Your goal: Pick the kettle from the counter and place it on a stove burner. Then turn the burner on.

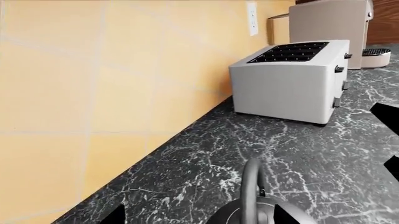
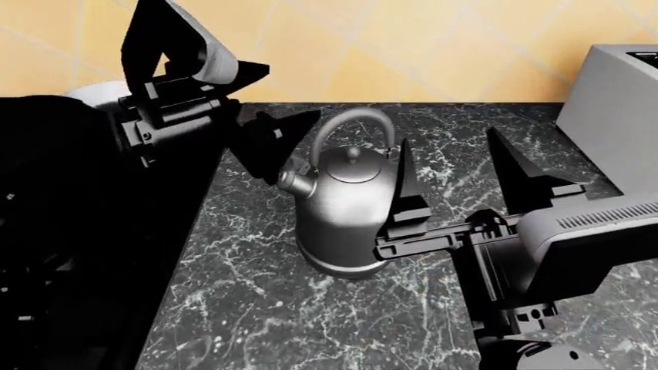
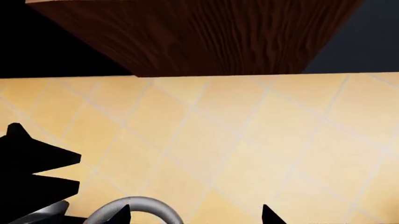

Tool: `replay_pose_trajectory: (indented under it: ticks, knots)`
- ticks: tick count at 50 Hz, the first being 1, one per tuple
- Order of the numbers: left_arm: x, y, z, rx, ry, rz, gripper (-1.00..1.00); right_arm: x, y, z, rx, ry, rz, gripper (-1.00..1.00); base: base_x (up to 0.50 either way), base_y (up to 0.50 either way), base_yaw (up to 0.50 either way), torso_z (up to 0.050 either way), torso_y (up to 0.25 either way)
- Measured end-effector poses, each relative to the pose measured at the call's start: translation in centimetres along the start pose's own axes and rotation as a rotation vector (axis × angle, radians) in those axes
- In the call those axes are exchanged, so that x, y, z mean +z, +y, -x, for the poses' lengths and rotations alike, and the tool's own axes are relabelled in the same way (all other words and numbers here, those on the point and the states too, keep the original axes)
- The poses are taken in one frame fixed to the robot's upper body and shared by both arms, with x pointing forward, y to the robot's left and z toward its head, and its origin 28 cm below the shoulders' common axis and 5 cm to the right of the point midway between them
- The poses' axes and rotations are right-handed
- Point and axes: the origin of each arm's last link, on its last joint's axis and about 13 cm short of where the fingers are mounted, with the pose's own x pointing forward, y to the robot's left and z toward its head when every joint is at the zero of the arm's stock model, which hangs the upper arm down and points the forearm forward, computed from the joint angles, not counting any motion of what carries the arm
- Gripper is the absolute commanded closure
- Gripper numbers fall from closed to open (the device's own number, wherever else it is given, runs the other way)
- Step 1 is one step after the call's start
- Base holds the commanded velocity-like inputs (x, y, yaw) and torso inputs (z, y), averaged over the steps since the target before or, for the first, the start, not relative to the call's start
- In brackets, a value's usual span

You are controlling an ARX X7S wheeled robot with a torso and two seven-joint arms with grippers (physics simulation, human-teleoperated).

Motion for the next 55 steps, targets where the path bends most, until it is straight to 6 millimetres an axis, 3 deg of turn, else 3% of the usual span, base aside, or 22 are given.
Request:
replay_pose_trajectory:
  ticks: [13,45,46,55]
  knots:
    - [-1.0,0.4,-1.1,-0.042,0.035,0.035,-1.0,-0.1,0.0,0.0,0.004,0.008,0.002,-1.0,0.0,0.0,0.0,0.0,0.0]
    - [-3.4,0.8,-6.2,-0.119,0.093,0.089,-1.0,-0.2,-0.2,-0.1,-0.008,0.013,-0.002,-1.0,0.0,0.0,0.0,0.0,0.0]
    - [-3.4,0.9,-6.4,-0.12,0.092,0.09,1.0,-0.2,-0.3,-0.1,-0.009,0.013,-0.002,-1.0,0.0,0.0,0.0,0.0,0.0]
    - [-3.5,0.7,-7.1,-0.172,0.063,0.092,1.0,-0.3,-0.3,-0.1,-0.013,0.014,-0.001,-1.0,0.0,0.0,0.0,0.0,0.0]
